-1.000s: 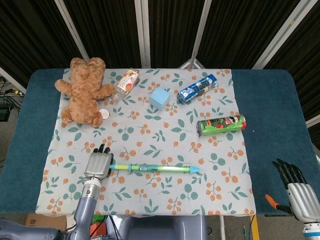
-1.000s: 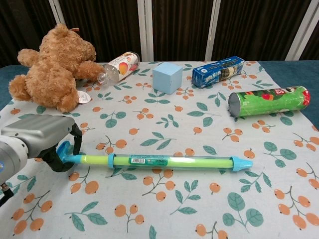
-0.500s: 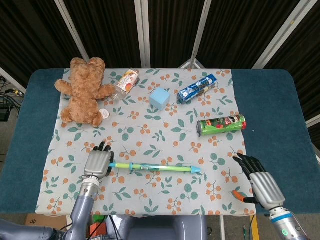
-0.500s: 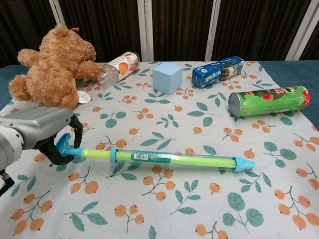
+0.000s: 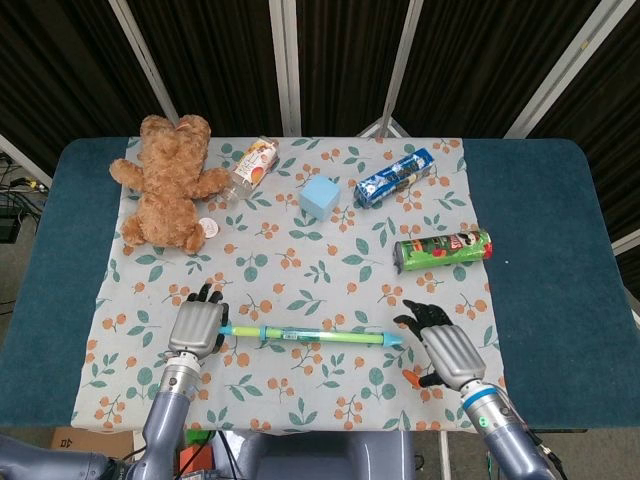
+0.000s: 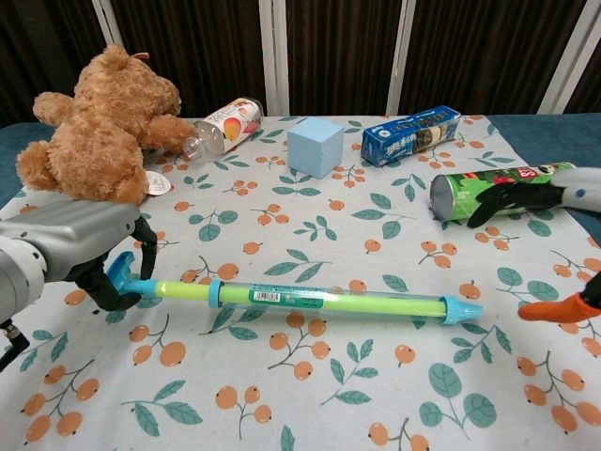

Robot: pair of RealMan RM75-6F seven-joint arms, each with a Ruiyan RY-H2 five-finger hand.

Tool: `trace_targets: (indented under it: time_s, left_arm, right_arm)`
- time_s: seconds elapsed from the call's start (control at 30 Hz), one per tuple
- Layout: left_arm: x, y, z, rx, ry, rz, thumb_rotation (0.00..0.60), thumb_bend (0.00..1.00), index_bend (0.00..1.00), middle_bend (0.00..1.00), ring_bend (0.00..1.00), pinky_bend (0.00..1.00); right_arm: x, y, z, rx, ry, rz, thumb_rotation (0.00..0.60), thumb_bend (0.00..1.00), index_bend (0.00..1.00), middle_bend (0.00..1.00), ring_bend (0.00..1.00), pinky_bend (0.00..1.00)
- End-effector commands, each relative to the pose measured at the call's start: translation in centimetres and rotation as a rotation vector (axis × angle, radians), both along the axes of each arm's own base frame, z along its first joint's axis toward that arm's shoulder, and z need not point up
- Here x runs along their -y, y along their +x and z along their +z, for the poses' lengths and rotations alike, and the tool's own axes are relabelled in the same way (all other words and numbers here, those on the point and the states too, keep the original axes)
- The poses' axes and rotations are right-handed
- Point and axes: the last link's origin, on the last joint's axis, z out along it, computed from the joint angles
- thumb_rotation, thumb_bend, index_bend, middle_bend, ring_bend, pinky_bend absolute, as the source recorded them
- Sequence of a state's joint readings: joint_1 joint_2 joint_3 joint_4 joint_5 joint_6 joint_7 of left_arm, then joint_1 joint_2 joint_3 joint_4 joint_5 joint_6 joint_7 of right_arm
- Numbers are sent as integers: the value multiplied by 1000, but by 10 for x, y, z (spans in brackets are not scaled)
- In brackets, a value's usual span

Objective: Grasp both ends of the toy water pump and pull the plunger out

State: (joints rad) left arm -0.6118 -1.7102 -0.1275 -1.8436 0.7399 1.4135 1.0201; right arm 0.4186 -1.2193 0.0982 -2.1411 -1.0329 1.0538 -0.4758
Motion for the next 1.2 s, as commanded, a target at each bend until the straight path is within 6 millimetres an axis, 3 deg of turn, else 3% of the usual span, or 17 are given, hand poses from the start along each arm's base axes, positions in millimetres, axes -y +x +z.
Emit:
trace_targets:
  time_s: [0.03, 0.17, 0.6, 0.83, 1.2]
  left_arm:
    - [0, 1, 1, -2, -1, 0, 600, 519, 598, 221, 90, 230]
    - [0, 2, 1, -1, -1, -3, 600, 519, 598, 221, 90, 230]
    - [5, 5, -3, -15, -15, -19, 600, 519, 599, 222, 90, 230]
    - [4, 9, 1, -18, -8, -37, 600, 518, 599, 221, 90, 230]
    - [7, 12, -1, -17, -16, -45, 600, 519, 599, 221, 89, 230]
  right_arm:
    - [5, 16, -27, -19, 48, -7, 600, 276, 268, 0, 0, 0]
    - [9, 15, -43, -54, 52, -42, 600, 277, 298, 0, 0, 0]
    - [24, 4, -66, -111, 45, -122, 600, 276, 298, 0, 0, 0]
    - [31, -4, -72, -129, 23, -153, 600, 276, 391, 36, 0, 0]
    - [34, -2, -81, -129, 28, -157, 600, 277, 394, 38, 0, 0]
